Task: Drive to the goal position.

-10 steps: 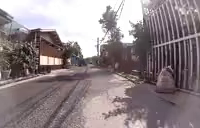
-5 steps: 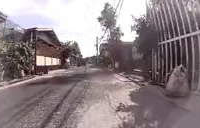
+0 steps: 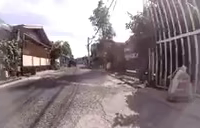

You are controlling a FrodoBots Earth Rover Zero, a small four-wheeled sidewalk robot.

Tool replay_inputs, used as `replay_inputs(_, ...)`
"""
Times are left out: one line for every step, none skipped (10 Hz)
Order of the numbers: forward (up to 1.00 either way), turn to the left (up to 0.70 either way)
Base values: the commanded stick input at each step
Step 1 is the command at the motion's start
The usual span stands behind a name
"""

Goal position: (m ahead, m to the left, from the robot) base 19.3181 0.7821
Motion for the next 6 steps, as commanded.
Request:
replay_inputs(0.7, 0.0)
replay_inputs(0.7, 0.0)
replay_inputs(0.7, 0.0)
replay_inputs(0.7, 0.0)
replay_inputs(0.7, 0.0)
replay_inputs(0.7, 0.0)
